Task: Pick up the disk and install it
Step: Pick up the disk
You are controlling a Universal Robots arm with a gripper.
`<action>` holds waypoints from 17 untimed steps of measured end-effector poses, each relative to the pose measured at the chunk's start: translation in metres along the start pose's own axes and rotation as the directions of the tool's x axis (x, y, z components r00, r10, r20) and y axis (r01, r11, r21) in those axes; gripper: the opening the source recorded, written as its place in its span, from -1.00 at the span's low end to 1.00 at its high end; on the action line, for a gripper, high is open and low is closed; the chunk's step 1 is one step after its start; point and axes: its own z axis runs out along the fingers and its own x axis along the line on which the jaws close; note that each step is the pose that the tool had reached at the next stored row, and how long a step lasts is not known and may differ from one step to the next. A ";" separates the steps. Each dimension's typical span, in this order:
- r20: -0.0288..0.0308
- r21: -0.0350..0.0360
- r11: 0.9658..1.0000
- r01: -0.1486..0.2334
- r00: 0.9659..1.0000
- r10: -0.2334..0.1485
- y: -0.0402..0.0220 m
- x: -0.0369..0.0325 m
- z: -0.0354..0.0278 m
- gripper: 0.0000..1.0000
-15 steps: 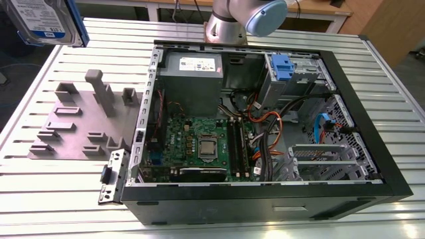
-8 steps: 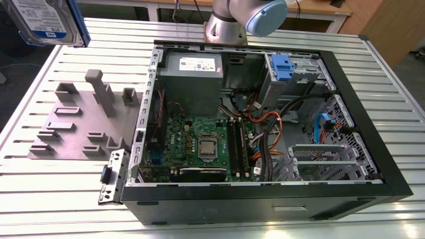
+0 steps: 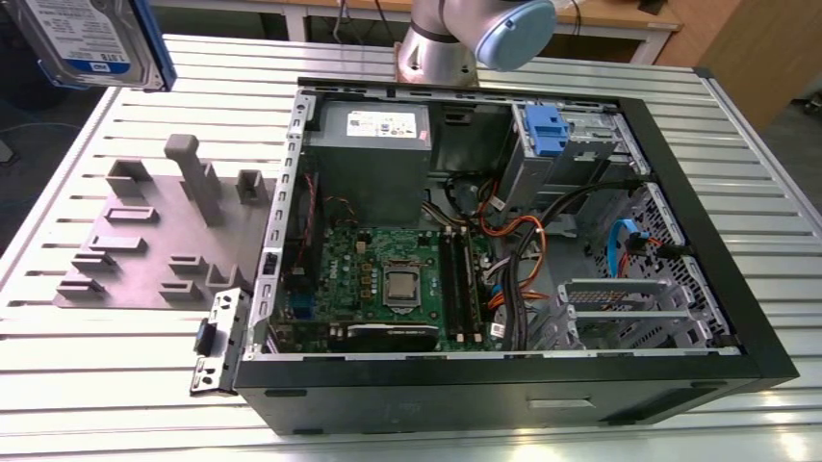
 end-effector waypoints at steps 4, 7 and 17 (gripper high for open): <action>0.000 0.000 1.000 0.000 1.000 0.000 -0.0009 0.0000 0.0000 -0.26; 0.000 0.000 1.000 0.000 1.000 0.000 -0.0016 -0.0001 0.0000 -0.26; 0.000 0.000 1.000 0.000 1.000 0.000 -0.0087 -0.0004 -0.0002 -0.26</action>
